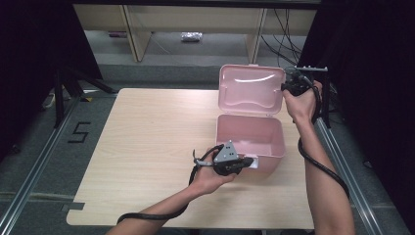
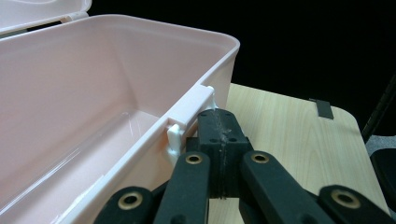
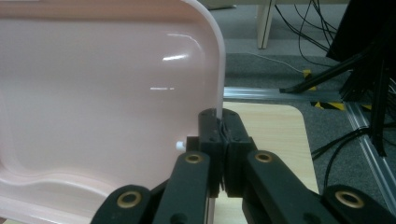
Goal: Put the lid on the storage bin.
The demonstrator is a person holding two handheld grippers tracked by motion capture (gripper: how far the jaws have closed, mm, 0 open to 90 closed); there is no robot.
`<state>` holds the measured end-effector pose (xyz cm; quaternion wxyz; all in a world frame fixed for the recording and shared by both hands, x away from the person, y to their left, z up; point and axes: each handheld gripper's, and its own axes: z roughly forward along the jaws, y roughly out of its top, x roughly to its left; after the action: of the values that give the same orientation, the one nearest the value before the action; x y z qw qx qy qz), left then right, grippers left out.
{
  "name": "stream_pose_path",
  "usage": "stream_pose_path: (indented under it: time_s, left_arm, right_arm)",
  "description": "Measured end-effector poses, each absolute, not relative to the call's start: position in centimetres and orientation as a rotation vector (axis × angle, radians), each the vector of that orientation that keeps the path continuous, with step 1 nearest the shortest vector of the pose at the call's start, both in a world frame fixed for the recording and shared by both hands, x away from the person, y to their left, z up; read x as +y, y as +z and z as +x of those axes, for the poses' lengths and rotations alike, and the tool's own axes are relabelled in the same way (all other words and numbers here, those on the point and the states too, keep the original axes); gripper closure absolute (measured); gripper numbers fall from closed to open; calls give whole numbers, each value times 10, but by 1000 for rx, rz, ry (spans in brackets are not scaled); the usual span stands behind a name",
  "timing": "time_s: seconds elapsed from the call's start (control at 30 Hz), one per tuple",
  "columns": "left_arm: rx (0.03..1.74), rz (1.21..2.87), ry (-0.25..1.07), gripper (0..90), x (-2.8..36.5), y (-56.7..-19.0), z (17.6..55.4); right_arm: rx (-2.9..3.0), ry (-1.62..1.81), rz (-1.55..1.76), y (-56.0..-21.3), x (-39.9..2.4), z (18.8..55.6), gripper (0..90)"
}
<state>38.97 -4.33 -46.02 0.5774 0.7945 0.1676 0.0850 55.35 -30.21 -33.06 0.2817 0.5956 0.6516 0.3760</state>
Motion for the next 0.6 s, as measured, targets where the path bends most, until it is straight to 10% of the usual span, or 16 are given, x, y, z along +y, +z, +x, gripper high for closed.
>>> stream_pose_path:
  time_s: [0.6]
  left_arm:
    - [392, 1856, 198, 899, -43, -460, 390]
  right_arm:
    - [1653, 1090, 1501, -336, -298, 528, 899]
